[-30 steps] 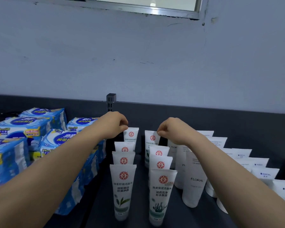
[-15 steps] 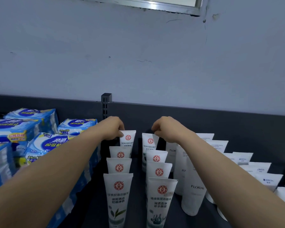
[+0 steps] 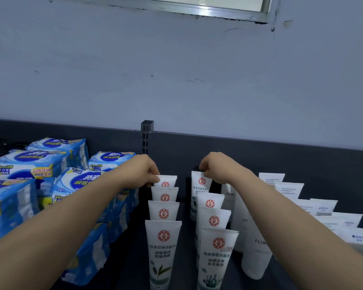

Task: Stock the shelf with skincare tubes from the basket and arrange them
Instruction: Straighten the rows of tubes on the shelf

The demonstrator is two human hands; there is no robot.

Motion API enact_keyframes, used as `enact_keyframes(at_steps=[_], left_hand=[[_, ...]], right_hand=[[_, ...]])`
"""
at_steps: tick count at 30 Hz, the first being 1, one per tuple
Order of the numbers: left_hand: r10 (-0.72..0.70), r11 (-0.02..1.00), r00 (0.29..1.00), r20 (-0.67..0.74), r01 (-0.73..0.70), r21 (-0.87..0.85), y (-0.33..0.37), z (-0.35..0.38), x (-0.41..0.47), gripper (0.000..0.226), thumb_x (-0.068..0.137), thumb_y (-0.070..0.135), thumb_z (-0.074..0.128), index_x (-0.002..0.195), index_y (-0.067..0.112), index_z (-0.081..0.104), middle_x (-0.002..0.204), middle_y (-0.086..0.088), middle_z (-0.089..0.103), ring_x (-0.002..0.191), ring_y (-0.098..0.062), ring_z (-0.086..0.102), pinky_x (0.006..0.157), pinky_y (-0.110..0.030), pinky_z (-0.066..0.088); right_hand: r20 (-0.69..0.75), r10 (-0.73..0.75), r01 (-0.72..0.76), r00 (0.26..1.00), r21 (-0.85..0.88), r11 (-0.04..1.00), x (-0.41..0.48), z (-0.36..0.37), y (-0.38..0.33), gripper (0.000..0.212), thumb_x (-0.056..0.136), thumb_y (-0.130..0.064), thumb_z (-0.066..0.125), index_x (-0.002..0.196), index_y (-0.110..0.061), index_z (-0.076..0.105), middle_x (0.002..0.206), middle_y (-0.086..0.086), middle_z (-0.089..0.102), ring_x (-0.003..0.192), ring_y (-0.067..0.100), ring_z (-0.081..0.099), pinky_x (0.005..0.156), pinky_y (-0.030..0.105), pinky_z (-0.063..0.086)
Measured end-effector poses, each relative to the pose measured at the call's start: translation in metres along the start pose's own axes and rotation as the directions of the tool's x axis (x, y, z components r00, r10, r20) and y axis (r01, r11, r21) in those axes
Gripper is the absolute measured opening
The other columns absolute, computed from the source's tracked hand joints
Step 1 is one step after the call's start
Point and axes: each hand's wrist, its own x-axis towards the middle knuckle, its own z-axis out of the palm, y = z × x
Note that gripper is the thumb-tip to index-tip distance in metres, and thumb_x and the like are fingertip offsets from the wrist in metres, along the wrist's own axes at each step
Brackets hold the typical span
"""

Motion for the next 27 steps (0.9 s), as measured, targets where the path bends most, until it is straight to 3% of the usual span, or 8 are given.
enact_keyframes(at_steps=[6,15,20,27], left_hand=[[0.016,1.000,1.000,0.019,-0.016,-0.016,-0.003,0.000,0.000,0.016,0.089,0.028,0.063,0.097,0.021,0.075,0.085,0.012,0.071,0.075,-0.006,0.065,0.060,-0.016,0.046],[0.071,0.996,0.991,-0.117,-0.064,0.068,0.003,-0.015,-0.012,0.032,0.092,0.042,0.054,0.116,0.025,0.066,0.113,0.011,0.066,0.097,-0.006,0.060,0.087,-0.028,0.050],[0.110,0.993,0.975,-0.194,-0.099,0.066,0.019,-0.020,-0.023,0.030,0.092,0.042,0.054,0.116,0.027,0.065,0.111,0.011,0.067,0.097,-0.006,0.059,0.088,-0.029,0.050],[0.124,0.992,0.973,-0.194,-0.115,0.061,0.039,-0.019,-0.036,0.030,0.092,0.042,0.054,0.115,0.026,0.066,0.111,0.011,0.068,0.096,-0.005,0.060,0.087,-0.029,0.051]], right_hand=[[0.021,0.020,-0.019,1.000,-0.035,0.999,0.004,0.007,-0.002,0.027,0.086,-0.008,0.058,0.107,-0.021,0.069,0.106,0.002,0.067,0.090,0.024,0.065,0.080,0.038,0.057],[-0.013,-0.020,0.020,1.000,-0.008,1.000,-0.014,0.001,0.004,0.018,0.086,-0.015,0.062,0.100,-0.021,0.071,0.101,0.000,0.068,0.084,0.021,0.065,0.076,0.035,0.056],[-0.004,-0.042,0.042,0.999,0.011,0.999,-0.030,0.001,0.001,0.016,0.085,-0.015,0.064,0.098,-0.020,0.071,0.097,0.000,0.070,0.082,0.019,0.066,0.077,0.036,0.057],[0.015,-0.071,0.070,0.997,0.040,0.997,-0.043,-0.001,-0.003,0.019,0.086,-0.014,0.064,0.102,-0.020,0.071,0.102,-0.001,0.070,0.088,0.019,0.065,0.080,0.035,0.056]])
